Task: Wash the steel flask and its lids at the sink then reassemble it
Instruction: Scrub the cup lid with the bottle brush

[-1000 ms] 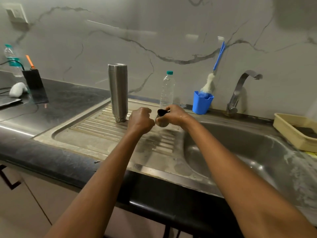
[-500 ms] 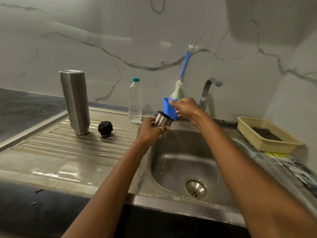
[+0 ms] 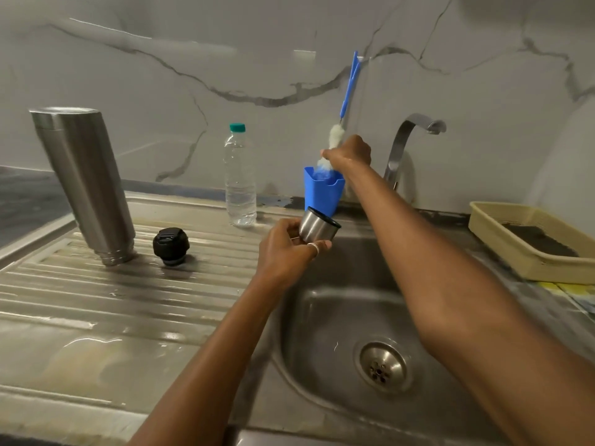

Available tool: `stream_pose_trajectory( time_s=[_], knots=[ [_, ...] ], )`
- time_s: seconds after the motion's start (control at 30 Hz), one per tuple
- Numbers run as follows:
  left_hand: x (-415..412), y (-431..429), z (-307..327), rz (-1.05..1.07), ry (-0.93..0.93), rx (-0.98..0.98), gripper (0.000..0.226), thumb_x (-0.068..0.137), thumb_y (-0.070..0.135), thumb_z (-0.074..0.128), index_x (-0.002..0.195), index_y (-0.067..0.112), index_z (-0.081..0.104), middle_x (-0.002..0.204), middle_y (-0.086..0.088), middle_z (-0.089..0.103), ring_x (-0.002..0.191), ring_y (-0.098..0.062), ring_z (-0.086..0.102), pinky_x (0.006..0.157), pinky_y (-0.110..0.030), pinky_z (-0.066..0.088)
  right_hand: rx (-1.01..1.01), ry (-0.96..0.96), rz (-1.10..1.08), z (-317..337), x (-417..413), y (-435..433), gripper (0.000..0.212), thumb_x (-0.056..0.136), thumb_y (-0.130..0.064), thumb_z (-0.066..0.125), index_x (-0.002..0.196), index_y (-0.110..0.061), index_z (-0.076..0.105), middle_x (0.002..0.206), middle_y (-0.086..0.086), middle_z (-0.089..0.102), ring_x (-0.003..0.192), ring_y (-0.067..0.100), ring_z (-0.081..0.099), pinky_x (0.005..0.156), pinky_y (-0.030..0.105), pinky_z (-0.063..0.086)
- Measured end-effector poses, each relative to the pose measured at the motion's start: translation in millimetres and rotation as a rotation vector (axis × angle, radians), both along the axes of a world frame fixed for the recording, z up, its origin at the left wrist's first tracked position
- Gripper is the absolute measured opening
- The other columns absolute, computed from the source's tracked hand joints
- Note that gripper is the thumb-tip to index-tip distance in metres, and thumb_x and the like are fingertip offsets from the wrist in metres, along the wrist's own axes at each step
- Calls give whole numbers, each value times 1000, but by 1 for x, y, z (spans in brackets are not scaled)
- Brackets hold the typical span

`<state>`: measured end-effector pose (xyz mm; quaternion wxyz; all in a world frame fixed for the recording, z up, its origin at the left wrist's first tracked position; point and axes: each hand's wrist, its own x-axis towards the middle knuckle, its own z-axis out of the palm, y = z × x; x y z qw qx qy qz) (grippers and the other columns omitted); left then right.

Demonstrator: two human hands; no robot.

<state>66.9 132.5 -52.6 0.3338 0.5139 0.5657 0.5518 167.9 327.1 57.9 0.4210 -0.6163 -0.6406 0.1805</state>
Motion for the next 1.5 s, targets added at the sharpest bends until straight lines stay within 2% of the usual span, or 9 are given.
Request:
stream_pose_trajectory(
  time_s=[0.07, 0.2, 0.33, 0.4, 0.47, 0.57, 0.73, 1.1, 1.5],
  knots=[
    [-1, 1, -1, 14, 2, 3, 51, 78, 26, 87, 115, 27, 51, 100, 11, 64, 93, -10, 67, 89, -39, 60, -14, 0, -9, 0, -3, 4, 44, 92, -26, 74, 128, -5, 59, 124, 8, 66, 109, 24, 67, 78, 27, 52],
    [4, 1, -4, 0, 39, 3, 53, 79, 26, 86, 120, 25, 52, 98, 13, 62, 91, -7, 65, 87, -36, 60, -22, -20, -13, -9, -7, 11, 36, 93, -21, 71, 125, -7, 61, 118, 7, 67, 92, 20, 63, 69, 26, 47],
    [7, 1, -2, -6, 93, 15, 51, 78, 26, 87, 115, 28, 52, 99, 12, 64, 91, -8, 67, 87, -37, 61, 52, 59, -24, -10, -8, 15, 23, 92, -14, 64, 113, -5, 66, 110, 10, 69, 94, 25, 68, 70, 28, 51],
    [6, 2, -2, 7, 90, 7, 52, 77, 27, 88, 118, 25, 57, 101, 8, 68, 92, -9, 68, 87, -39, 61, 113, 77, -26, -3, -9, 11, 12, 88, -15, 65, 97, -7, 66, 99, 8, 70, 89, 26, 69, 70, 31, 54],
    [5, 1, -4, 26, 91, 0, 53, 76, 28, 88, 119, 24, 59, 104, 5, 70, 93, -12, 69, 88, -41, 61, 177, 67, -34, 6, -6, 5, 11, 86, -18, 64, 92, -9, 64, 95, 7, 70, 89, 27, 69, 75, 34, 57],
    [7, -1, -6, 56, 97, -1, 51, 75, 28, 89, 117, 27, 59, 104, 5, 71, 92, -12, 70, 87, -42, 61, 262, 18, -22, 24, 2, -6, 23, 89, -22, 62, 106, -7, 66, 105, 8, 71, 95, 26, 67, 81, 35, 55],
    [10, -3, -4, 44, 95, -23, 54, 76, 27, 89, 122, 22, 60, 106, 3, 71, 93, -13, 69, 89, -43, 60, 308, -157, 17, 40, 10, -16, 33, 94, -23, 59, 121, -4, 61, 115, 11, 68, 103, 29, 65, 82, 33, 51],
    [11, -1, -4, 46, 101, -22, 57, 76, 27, 89, 125, 19, 61, 104, 3, 71, 91, -11, 69, 88, -38, 60, 392, -149, 3, 46, 19, -18, 36, 100, -30, 56, 125, -5, 55, 119, 13, 65, 110, 31, 62, 91, 39, 51],
    [11, 1, -7, 36, 123, -12, 59, 77, 29, 88, 128, 19, 59, 107, 3, 70, 91, -9, 67, 84, -33, 59, 395, -164, 13, 45, 17, -18, 35, 100, -29, 58, 124, -4, 56, 119, 14, 66, 109, 32, 63, 92, 43, 52]
  ],
)
